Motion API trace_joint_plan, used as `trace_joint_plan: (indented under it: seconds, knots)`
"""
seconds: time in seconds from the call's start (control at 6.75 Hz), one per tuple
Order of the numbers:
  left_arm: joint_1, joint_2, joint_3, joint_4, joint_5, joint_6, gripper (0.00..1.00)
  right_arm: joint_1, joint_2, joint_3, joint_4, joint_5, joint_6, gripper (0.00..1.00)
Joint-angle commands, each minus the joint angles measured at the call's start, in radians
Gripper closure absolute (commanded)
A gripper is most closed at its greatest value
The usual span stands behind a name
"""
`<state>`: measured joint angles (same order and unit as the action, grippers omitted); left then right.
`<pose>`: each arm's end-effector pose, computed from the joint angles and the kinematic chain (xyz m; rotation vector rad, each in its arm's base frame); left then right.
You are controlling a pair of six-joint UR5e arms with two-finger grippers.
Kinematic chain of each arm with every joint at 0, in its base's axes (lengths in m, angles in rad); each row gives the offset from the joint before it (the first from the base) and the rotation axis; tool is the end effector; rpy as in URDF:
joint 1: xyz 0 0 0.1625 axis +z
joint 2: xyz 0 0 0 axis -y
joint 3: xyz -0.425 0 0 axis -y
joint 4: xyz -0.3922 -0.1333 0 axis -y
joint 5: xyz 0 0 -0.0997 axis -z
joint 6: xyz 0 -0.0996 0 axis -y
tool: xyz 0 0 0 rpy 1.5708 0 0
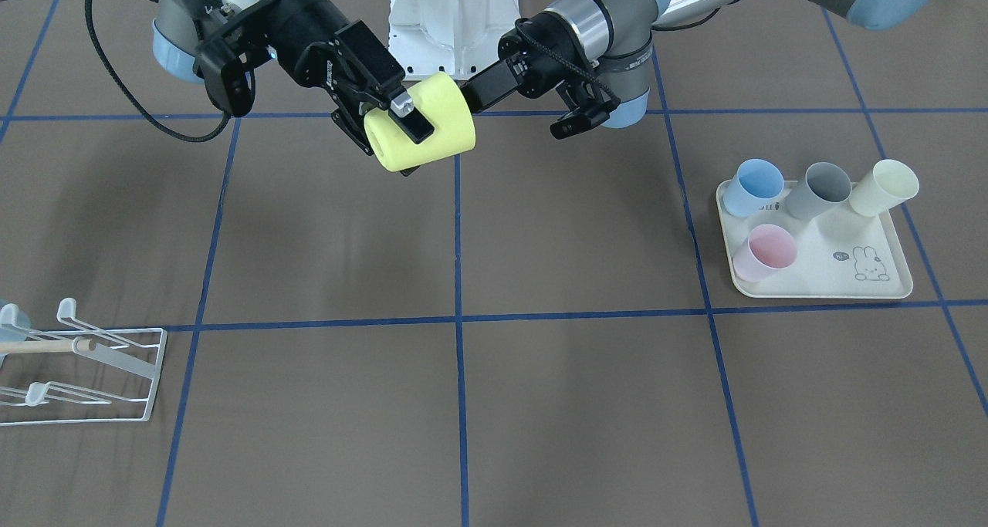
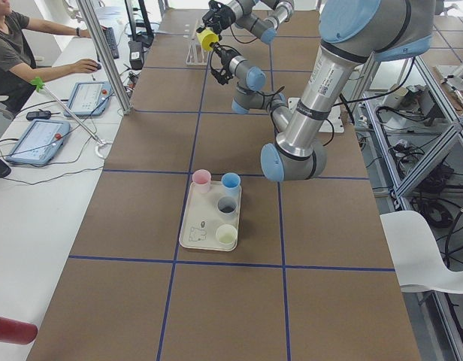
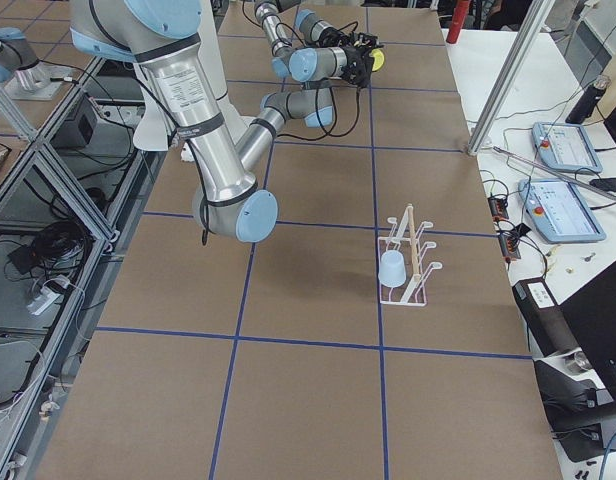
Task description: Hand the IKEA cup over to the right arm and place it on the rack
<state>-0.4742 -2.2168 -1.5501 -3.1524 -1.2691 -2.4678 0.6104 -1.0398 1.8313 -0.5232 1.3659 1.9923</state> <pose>0.4515 -0.4148 0.1356 -0.3224 2.3763 -1.0452 -0.3696 -0.4459 0.1280 0.3320 -1.9037 0.8967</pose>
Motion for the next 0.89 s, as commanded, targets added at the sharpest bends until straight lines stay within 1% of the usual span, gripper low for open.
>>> trace_joint_plan:
  seconds: [0.0,0.44,0.59,0.74]
  knots:
    - [0.0,0.0,-0.001,0.0,0.001,0.004,0.0,0.0,0.0,0.0,0.0,0.001,-0.012,1.0]
    - [-0.001,0.005,-0.014,0.0,-0.003,0.006,0.0,0.017,0.0,0.003,0.0,0.001,-0.012,1.0]
    - [-0.006,0.009,-0.027,0.0,-0.01,0.012,0.0,0.061,0.0,0.002,0.0,0.01,-0.004,1.0]
    - [-0.006,0.014,-0.042,0.0,-0.013,0.067,0.0,0.118,-0.003,0.003,0.0,0.047,-0.003,1.0]
